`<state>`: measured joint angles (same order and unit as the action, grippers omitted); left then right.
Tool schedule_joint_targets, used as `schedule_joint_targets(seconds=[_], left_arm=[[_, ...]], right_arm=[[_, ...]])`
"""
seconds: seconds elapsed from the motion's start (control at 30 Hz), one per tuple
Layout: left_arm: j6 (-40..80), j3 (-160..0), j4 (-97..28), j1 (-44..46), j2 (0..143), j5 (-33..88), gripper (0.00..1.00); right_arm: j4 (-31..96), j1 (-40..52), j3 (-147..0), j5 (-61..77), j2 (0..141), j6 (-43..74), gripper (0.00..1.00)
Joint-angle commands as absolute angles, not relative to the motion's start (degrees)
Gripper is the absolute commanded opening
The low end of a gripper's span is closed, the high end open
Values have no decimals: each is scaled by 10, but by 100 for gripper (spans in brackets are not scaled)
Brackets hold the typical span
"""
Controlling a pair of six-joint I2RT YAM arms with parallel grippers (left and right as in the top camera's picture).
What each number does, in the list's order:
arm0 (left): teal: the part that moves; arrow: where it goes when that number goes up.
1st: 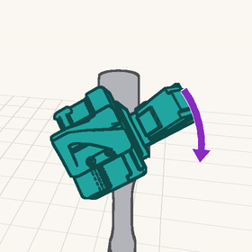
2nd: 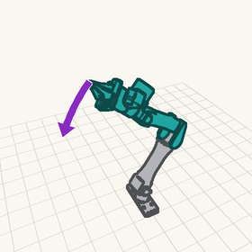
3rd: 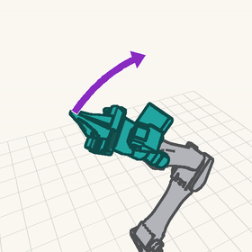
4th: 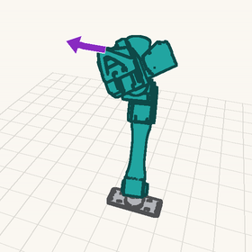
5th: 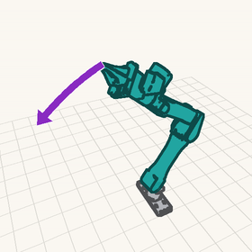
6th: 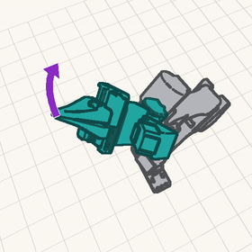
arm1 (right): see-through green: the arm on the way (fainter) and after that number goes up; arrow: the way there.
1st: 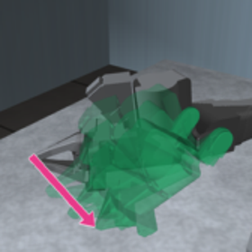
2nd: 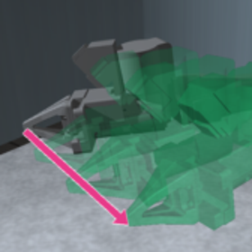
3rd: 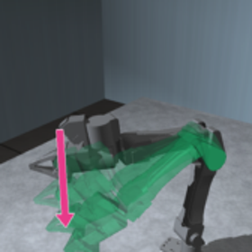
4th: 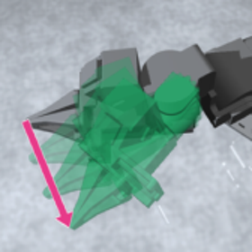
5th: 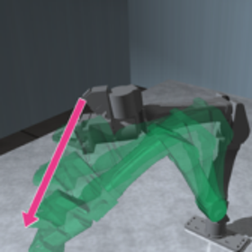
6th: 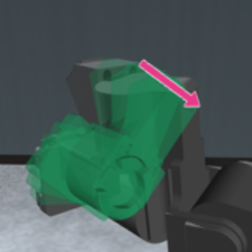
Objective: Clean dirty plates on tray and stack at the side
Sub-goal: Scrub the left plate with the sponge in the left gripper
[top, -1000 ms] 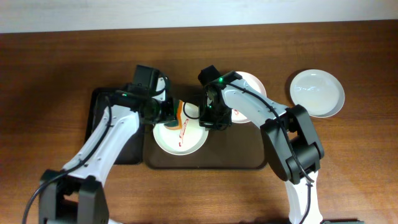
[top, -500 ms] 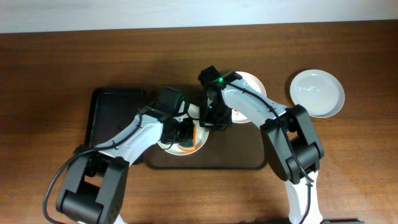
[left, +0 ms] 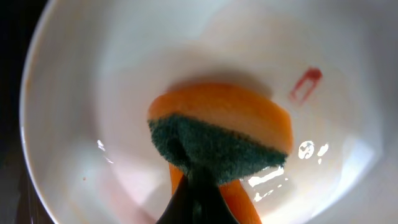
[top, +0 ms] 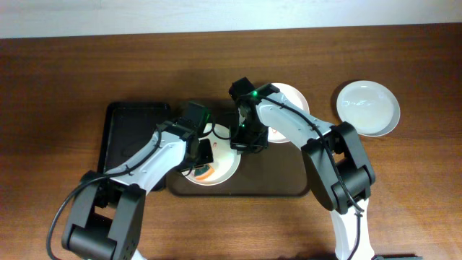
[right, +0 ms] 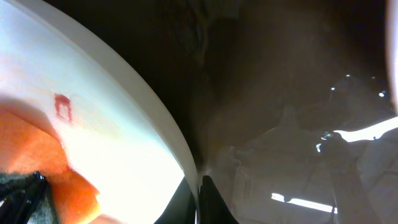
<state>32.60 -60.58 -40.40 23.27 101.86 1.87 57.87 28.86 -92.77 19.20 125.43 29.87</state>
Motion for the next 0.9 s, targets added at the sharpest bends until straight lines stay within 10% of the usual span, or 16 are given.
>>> schedule_joint_targets(seconds=[0.0,0.87], left_arm=[[209,-588,-410,228,1010,116,0],[45,-588,-214,228,1014,96,0]], right_arm=[[579,285,-927,174,1252,302,4],[586,285,-927,174,1252,289,4]])
